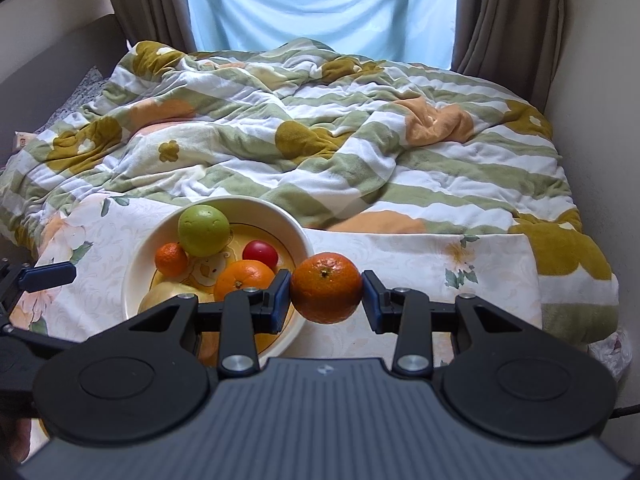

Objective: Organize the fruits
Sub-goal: 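Open the left tool to drop the apple in while the right tool releases the mandarin, then withdraw both open tools toward the large orange and red tomato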

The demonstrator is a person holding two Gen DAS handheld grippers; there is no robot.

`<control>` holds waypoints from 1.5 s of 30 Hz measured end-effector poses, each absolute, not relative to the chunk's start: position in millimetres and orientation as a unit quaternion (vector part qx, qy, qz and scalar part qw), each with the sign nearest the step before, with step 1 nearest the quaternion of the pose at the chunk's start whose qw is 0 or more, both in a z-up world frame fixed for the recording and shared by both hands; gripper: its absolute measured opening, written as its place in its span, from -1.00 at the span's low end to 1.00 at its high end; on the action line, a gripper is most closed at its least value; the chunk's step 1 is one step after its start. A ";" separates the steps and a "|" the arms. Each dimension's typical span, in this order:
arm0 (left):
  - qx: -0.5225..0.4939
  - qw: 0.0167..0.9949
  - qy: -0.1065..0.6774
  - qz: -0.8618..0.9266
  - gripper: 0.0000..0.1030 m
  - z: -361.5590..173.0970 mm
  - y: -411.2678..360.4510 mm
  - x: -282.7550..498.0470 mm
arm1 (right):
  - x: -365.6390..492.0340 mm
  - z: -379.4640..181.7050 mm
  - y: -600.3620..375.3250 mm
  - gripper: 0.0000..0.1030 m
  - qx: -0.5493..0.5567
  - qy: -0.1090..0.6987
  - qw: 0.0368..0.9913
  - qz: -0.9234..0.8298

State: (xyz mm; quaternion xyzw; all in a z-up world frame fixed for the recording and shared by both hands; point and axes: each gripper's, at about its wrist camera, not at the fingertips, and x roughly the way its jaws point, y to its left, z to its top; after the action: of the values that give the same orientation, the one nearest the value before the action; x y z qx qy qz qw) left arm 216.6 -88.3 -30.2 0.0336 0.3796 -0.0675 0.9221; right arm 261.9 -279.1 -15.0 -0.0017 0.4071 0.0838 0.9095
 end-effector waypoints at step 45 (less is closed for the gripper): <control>-0.017 0.937 0.349 0.009 1.00 11.7 -49.3 98.8 | 184.1 -19.7 -251.6 0.98 -0.053 0.368 0.914 0.164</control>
State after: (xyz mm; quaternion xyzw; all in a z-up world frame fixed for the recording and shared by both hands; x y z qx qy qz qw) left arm 98.8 -49.3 11.7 -0.0169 0.3490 0.0088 0.9369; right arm 184.1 -251.6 -19.7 -0.0533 0.3677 0.1645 0.9137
